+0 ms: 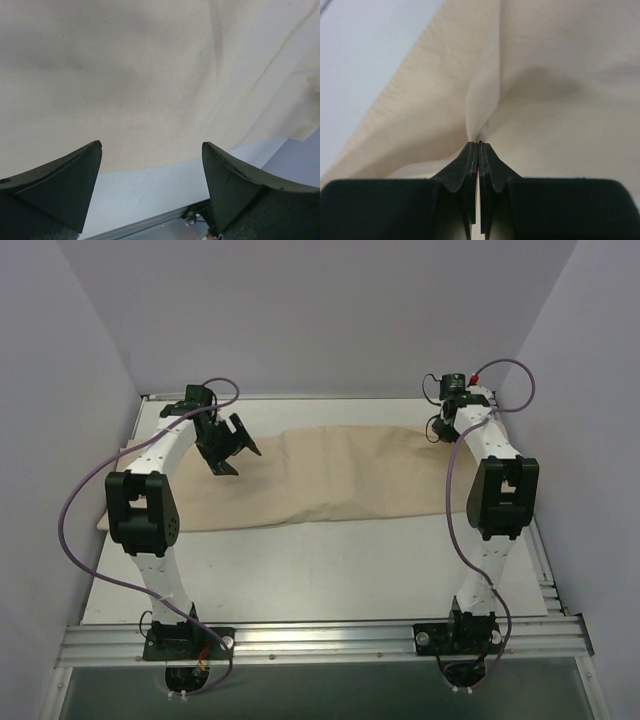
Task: Open and lay out the surgical kit
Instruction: Open the surgical kit at the center of the board.
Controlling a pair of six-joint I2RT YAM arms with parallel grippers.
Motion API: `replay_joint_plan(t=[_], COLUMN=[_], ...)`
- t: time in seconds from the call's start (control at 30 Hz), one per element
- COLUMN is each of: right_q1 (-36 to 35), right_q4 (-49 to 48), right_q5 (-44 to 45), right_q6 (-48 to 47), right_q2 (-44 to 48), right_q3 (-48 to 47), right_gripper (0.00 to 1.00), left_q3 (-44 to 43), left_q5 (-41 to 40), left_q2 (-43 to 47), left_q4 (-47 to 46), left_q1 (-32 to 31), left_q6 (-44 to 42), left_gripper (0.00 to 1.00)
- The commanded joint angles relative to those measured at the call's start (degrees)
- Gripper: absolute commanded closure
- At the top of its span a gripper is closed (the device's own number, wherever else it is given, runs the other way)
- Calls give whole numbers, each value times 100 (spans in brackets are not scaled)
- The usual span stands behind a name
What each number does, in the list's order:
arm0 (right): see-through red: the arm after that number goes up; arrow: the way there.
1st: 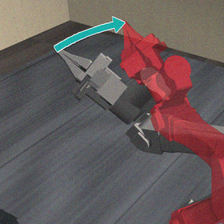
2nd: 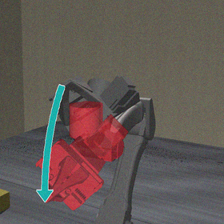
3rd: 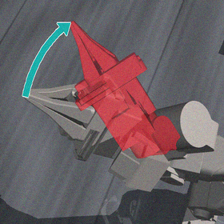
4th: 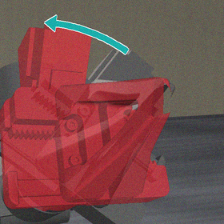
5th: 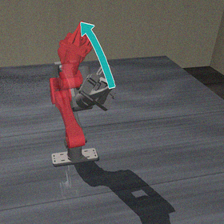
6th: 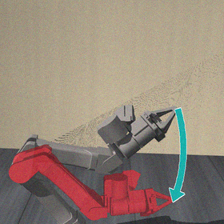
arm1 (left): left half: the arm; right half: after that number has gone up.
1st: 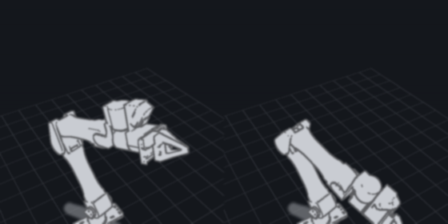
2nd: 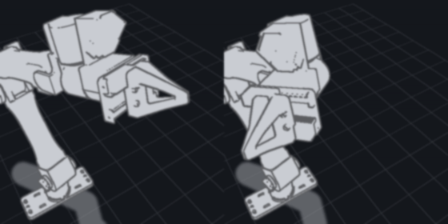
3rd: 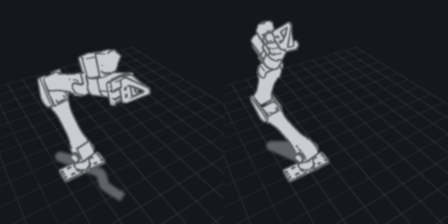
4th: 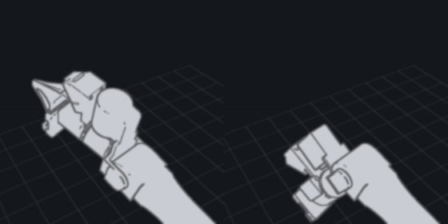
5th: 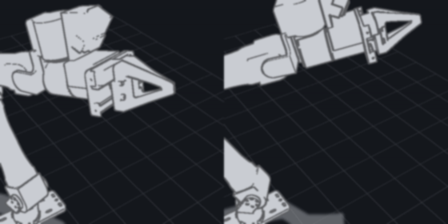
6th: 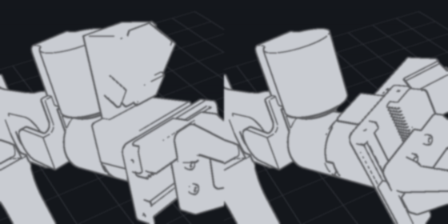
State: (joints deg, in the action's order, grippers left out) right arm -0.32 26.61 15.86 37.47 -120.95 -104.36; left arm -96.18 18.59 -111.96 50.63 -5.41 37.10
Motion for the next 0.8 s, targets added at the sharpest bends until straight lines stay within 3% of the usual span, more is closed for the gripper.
replay_joint_plan(t=[0.0, 0.17, 0.47, 0.6, 0.77], right_q1=[-12, -38, -39, -21, -39], right_q4=[-14, -209, -341, -385, -569], right_q5=[-328, -566, -830, -847, -935], right_q6=[128, 181, 182, 67, 67], right_q2=[912, 1827, 2839, 3024, 3147], right_q3=[923, 2399, 3702, 3958, 4327], right_gripper=[100, 100, 100, 100, 100], left_q3=[-217, -497, -1007, -1560, -3255], left_q5=[548, 567, 620, 488, 198], left_q2=[-141, -273, -730, -1081, -1819], left_q4=[-193, -309, -308, -168, 612], left_q1=[22, -30, -162, -521, -1005], left_q6=[840, 1159, 1659, 1958, 2231], left_gripper=[10, 10, 12, 12, 11])
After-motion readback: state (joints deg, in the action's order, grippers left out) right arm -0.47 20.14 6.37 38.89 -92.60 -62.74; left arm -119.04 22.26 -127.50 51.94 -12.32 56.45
